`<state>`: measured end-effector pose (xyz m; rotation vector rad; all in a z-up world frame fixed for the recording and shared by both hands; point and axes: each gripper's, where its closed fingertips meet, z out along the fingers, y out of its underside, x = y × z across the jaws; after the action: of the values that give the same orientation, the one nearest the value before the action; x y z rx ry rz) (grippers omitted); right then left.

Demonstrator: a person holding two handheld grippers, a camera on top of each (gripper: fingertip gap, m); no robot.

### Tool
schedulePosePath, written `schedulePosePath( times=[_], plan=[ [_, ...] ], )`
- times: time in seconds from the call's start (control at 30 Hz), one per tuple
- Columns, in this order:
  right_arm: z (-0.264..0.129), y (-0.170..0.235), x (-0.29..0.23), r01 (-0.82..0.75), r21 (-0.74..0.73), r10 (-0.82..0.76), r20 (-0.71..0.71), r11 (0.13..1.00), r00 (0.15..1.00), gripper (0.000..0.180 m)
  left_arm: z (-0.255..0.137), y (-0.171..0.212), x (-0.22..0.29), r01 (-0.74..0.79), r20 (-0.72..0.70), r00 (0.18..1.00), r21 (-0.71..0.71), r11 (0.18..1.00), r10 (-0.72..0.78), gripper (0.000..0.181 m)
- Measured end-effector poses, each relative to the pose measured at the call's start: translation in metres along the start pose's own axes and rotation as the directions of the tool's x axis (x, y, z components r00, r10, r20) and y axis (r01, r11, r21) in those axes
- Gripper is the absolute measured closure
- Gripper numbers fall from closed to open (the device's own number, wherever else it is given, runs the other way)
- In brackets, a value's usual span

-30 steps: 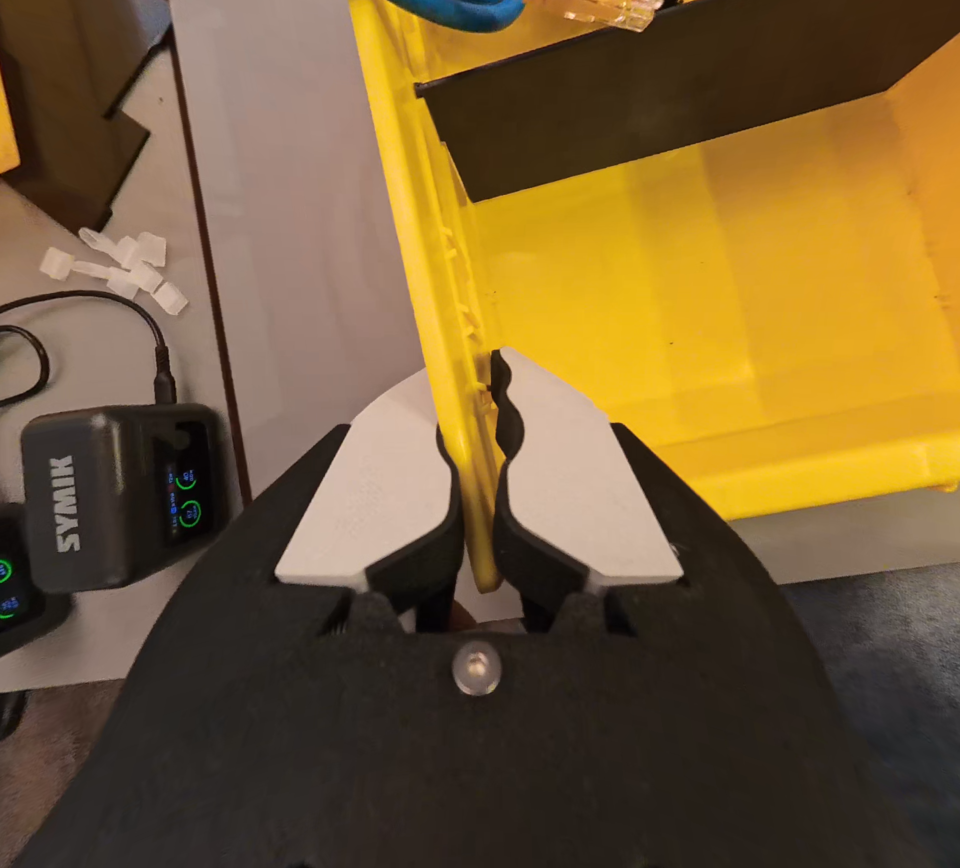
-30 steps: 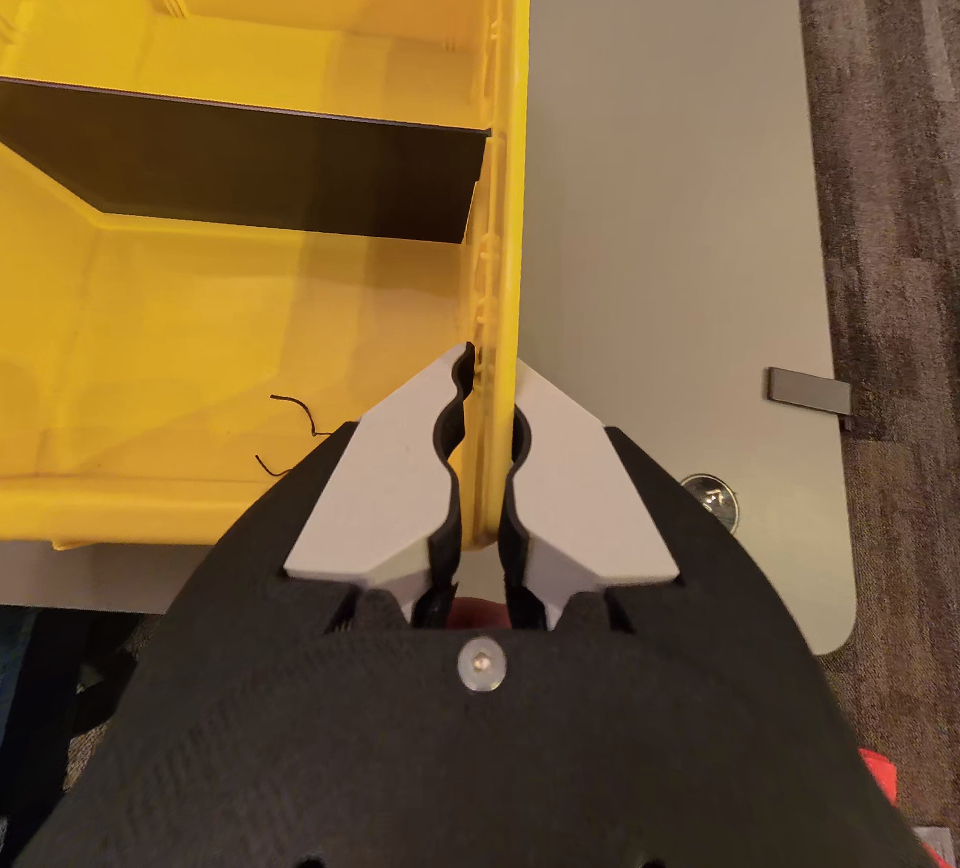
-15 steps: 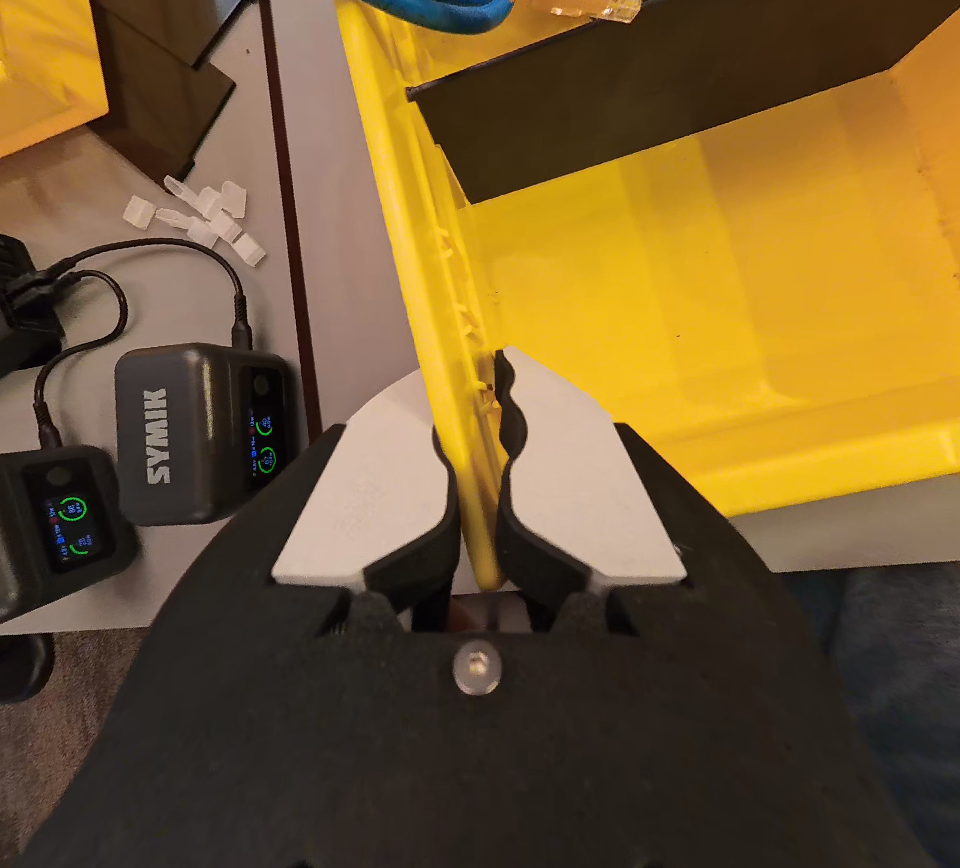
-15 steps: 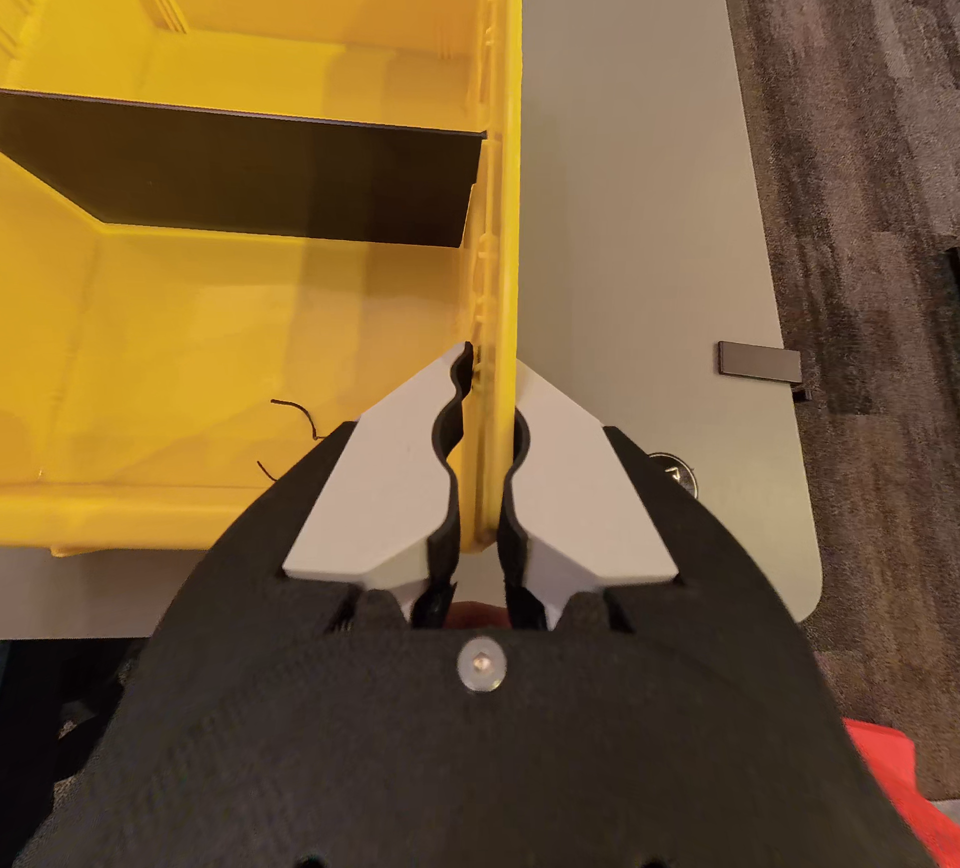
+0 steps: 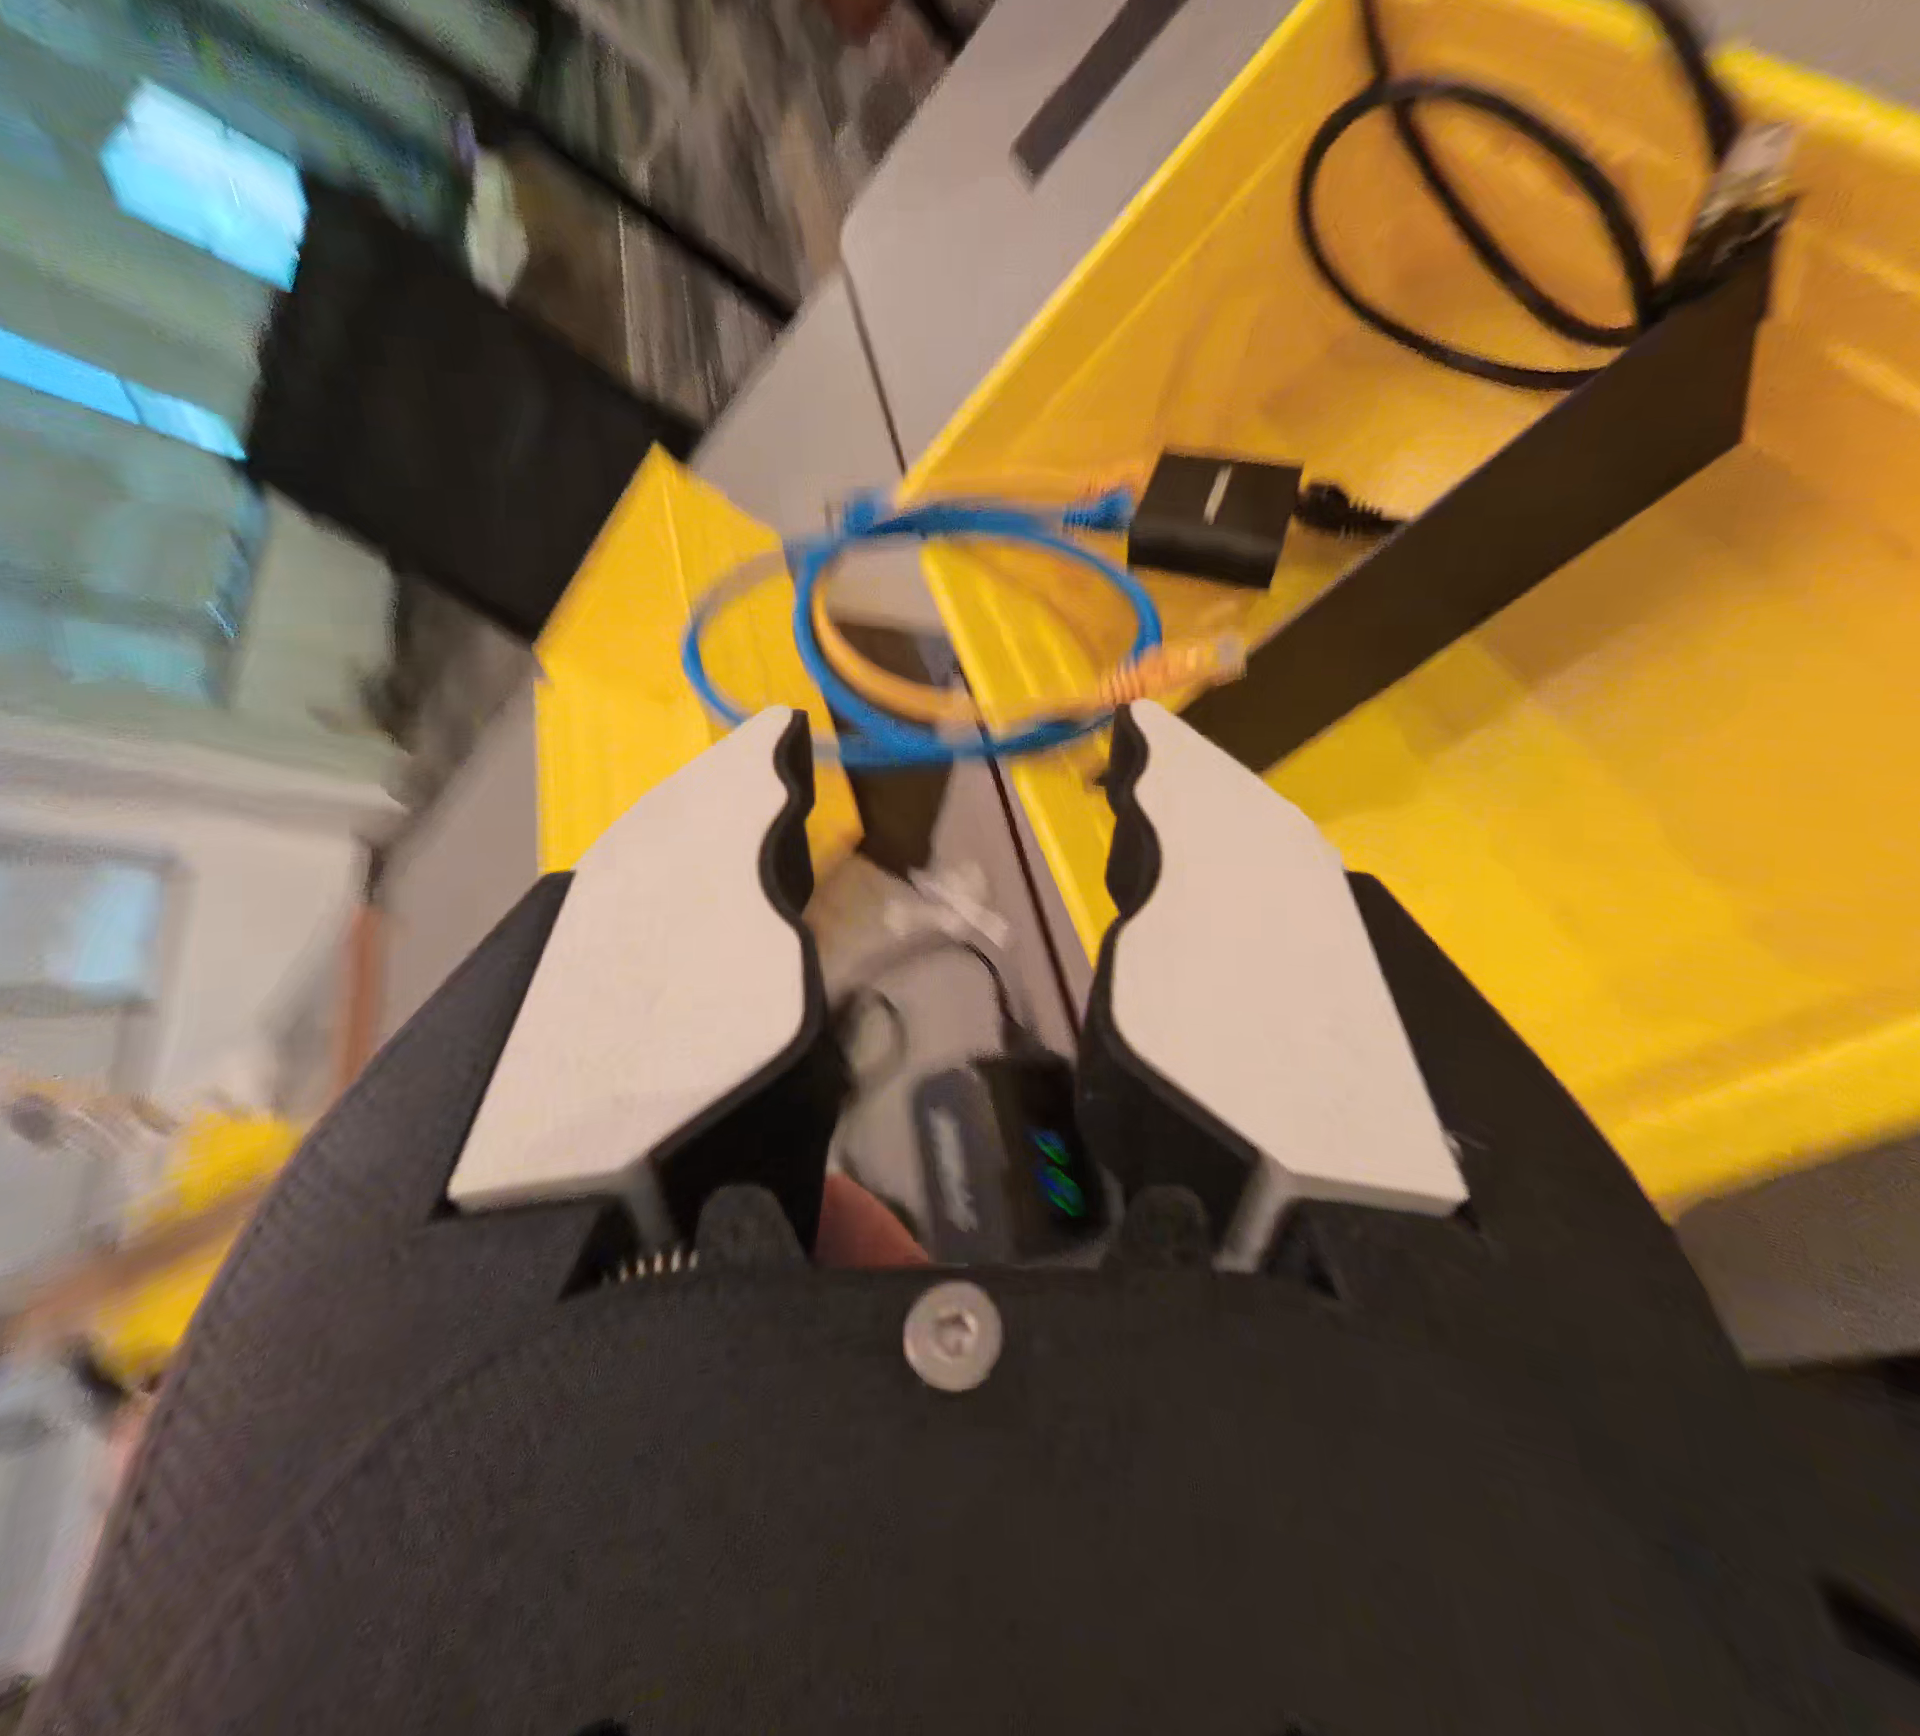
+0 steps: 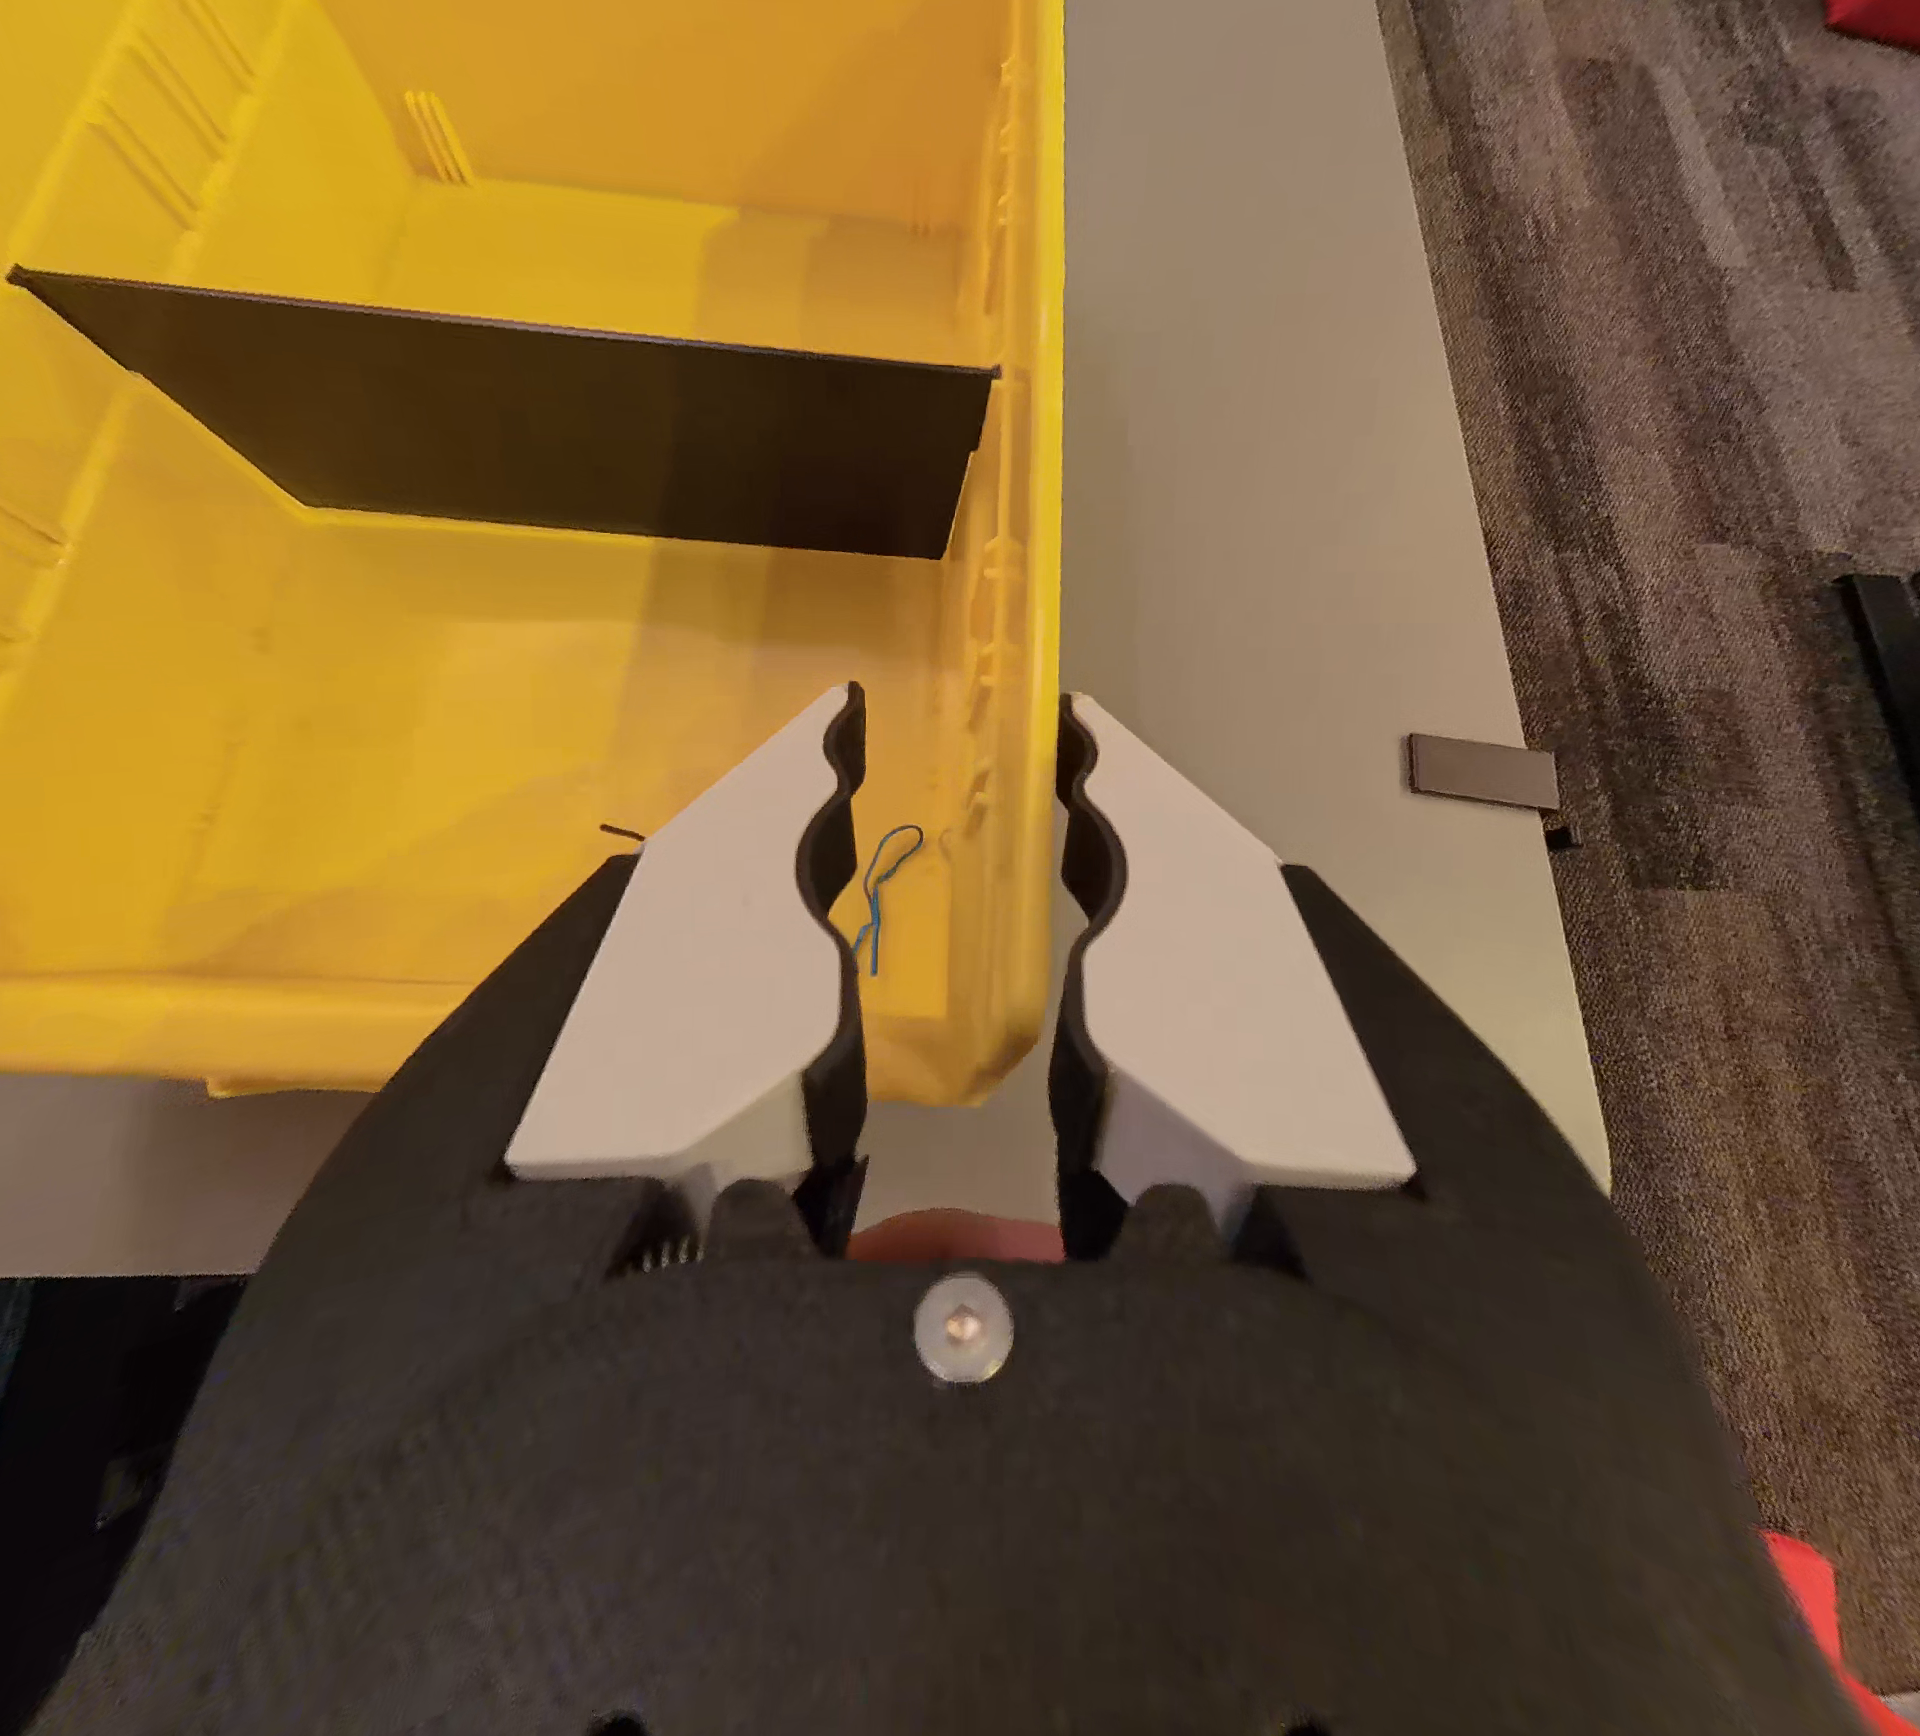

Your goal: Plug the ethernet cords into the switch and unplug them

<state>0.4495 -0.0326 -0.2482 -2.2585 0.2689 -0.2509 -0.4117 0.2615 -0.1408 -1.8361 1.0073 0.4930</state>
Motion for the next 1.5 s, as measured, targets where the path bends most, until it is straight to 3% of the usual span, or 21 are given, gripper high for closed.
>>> schedulePosePath(
  times=[0.07, 0.13, 0.17, 0.27, 0.47, 0.67, 0.8, 0.9, 1.0, 1.1, 1.3, 1.5],
  plan=[
    [0.000, -0.005, -0.002, 0.006, 0.016, -0.006, -0.006, 1.000, 1.000, 0.144, 0.014, -0.037, 0.008, -0.237, -0.024, 0.971, 0.031, 0.971, 0.237, 0.126],
    [0.002, -0.005, -0.003, 0.014, 0.014, -0.014, -0.023, 1.000, 1.000, 0.141, 0.038, -0.059, 0.024, -0.444, -0.083, 0.891, 0.042, 0.895, 0.446, 0.131],
    [0.002, -0.004, -0.002, 0.023, 0.011, -0.022, -0.037, 1.000, 0.999, 0.141, 0.050, -0.063, 0.035, -0.539, -0.126, 0.832, 0.047, 0.841, 0.540, 0.139],
    [0.003, -0.002, -0.001, 0.047, 0.007, -0.046, -0.063, 0.999, 0.997, 0.140, 0.088, -0.052, 0.060, -0.764, -0.300, 0.613, 0.013, 0.645, 0.731, 0.137],
    [0.001, 0.001, 0.001, 0.033, 0.011, -0.032, -0.050, 0.999, 0.998, 0.143, 0.132, -0.024, 0.074, -0.927, -0.489, 0.301, 0.053, 0.372, 0.819, 0.129],
    [0.005, 0.012, 0.010, 0.097, -0.044, -0.101, -0.103, 0.994, 0.990, 0.144, 0.156, 0.000, 0.086, -0.964, -0.554, 0.128, 0.124, 0.233, 0.823, 0.125],
    [0.008, 0.011, 0.007, 0.104, -0.037, -0.107, -0.094, 0.994, 0.990, 0.145, 0.170, 0.009, 0.094, -0.960, -0.526, 0.088, 0.183, 0.214, 0.846, 0.105],
    [0.011, 0.010, 0.005, 0.104, -0.033, -0.106, -0.088, 0.994, 0.990, 0.145, 0.175, 0.013, 0.099, -0.947, -0.523, 0.087, 0.220, 0.233, 0.848, 0.100],
    [0.013, 0.008, 0.003, 0.101, -0.026, -0.103, -0.077, 0.995, 0.992, 0.145, 0.176, 0.021, 0.105, -0.928, -0.576, 0.082, 0.254, 0.273, 0.813, 0.102],
    [0.013, 0.008, 0.003, 0.101, -0.031, -0.104, -0.082, 0.994, 0.991, 0.145, 0.173, 0.034, 0.111, -0.902, -0.663, 0.086, 0.265, 0.341, 0.744, 0.119],
    [0.010, 0.009, 0.004, 0.104, -0.039, -0.107, -0.090, 0.994, 0.990, 0.147, 0.173, 0.040, 0.109, -0.908, -0.701, 0.089, 0.234, 0.346, 0.708, 0.123],
    [0.008, 0.004, 0.004, 0.110, -0.036, -0.113, -0.096, 0.993, 0.989, 0.148, 0.166, 0.012, 0.090, -0.876, -0.644, 0.209, 0.211, 0.433, 0.736, 0.127]
  ],
)
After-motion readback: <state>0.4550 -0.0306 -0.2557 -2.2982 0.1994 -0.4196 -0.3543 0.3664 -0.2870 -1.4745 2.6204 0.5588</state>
